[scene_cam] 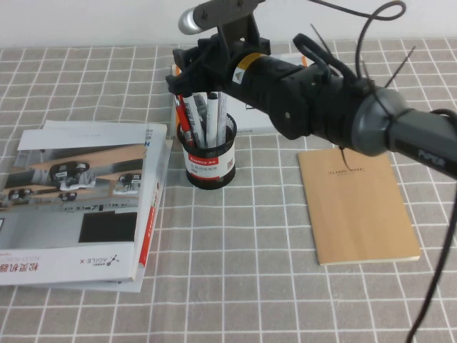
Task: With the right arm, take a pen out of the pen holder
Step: 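Take a marker out of the pen holder and lay it on the table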
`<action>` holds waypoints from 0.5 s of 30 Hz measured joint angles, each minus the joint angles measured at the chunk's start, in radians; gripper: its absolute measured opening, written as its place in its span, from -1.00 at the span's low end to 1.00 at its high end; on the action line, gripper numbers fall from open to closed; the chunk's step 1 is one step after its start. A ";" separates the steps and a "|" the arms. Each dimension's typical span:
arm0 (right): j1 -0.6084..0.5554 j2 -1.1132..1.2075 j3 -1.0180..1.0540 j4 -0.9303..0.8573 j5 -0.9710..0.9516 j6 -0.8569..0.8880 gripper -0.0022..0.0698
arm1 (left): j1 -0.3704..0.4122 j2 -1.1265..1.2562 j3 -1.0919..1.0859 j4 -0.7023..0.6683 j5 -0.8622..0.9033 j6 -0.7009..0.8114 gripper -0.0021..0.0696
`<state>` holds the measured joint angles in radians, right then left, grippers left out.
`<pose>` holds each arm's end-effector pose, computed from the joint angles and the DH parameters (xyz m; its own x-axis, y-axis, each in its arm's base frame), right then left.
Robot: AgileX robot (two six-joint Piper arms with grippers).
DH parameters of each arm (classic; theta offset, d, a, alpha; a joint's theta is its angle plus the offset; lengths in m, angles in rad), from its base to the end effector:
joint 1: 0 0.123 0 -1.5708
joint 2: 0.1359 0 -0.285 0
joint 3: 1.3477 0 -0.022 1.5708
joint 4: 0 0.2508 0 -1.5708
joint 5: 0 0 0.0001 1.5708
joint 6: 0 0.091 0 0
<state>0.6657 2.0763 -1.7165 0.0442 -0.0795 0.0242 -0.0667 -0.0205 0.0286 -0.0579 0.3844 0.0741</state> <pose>0.3992 0.3130 0.2875 -0.1926 -0.0645 -0.9792 -0.6032 0.7949 0.0663 0.0517 -0.0054 0.1702 -0.2975 0.0403 -0.9539 0.0934 0.9955 0.0130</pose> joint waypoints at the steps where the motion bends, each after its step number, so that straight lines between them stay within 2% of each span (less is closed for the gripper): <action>1: 0.000 0.014 -0.017 -0.002 0.009 0.000 -0.11 | 0.000 0.000 0.000 0.000 0.000 0.000 -0.96; 15: 0.000 0.117 -0.105 -0.008 0.107 0.000 -0.07 | 0.000 0.000 0.000 0.000 0.000 0.000 -0.96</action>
<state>0.6657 2.1936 -1.8219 0.0358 0.0273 0.0242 -0.0667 -0.0205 0.0286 -0.0579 0.3844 0.0741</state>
